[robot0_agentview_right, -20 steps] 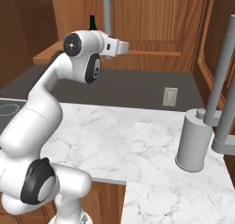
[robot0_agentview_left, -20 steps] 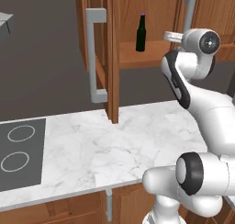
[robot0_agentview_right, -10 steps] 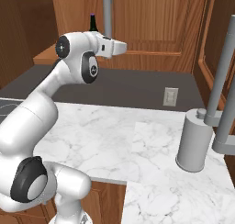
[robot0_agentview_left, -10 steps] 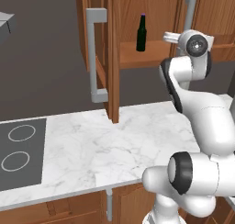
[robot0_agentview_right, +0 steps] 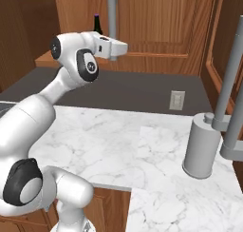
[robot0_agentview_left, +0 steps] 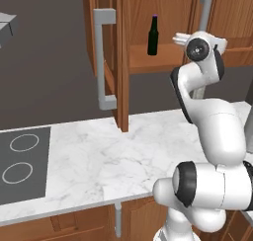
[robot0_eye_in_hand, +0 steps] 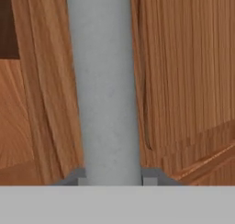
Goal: Open the cabinet directly in front. Then move the beer and the cup to the dining counter with the jar on it.
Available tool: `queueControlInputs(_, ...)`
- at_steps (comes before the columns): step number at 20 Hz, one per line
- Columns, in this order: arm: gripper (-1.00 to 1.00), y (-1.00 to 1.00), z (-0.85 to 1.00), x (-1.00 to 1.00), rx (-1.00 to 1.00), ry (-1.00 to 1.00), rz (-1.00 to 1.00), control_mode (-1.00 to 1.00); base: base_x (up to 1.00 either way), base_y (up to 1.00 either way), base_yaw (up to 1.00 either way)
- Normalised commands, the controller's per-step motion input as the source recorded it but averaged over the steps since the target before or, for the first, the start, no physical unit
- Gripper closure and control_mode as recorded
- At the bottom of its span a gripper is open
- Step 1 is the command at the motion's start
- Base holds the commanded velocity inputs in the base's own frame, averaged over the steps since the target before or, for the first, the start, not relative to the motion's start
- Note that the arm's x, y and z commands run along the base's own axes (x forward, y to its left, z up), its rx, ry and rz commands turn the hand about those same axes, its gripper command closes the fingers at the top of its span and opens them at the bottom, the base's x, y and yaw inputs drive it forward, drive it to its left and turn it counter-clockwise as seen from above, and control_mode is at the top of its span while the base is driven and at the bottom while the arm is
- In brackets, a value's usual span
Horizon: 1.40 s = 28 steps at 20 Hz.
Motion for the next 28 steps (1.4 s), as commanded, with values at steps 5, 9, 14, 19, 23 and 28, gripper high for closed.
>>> queueControlInputs(5,1.00,-0.64,0.69,-0.08,0.28,0.00,0.00,-1.00,0.00,0.00,0.00)
queueControlInputs(9,1.00,-0.61,0.63,-0.23,0.25,0.00,0.00,-1.00,0.00,0.00,0.00)
queueControlInputs(14,1.00,-0.47,0.45,-0.19,0.04,0.16,-0.11,-1.00,0.00,0.00,0.00)
queueControlInputs(19,1.00,-0.56,0.34,-0.24,0.00,0.33,-0.33,-1.00,0.00,0.00,0.00)
queueControlInputs(23,1.00,-0.83,0.22,-0.48,0.00,0.20,-0.30,-1.00,0.00,0.00,0.00)
queueControlInputs(28,1.00,-0.98,0.08,-0.72,0.02,0.03,-0.21,-1.00,0.00,0.00,0.00)
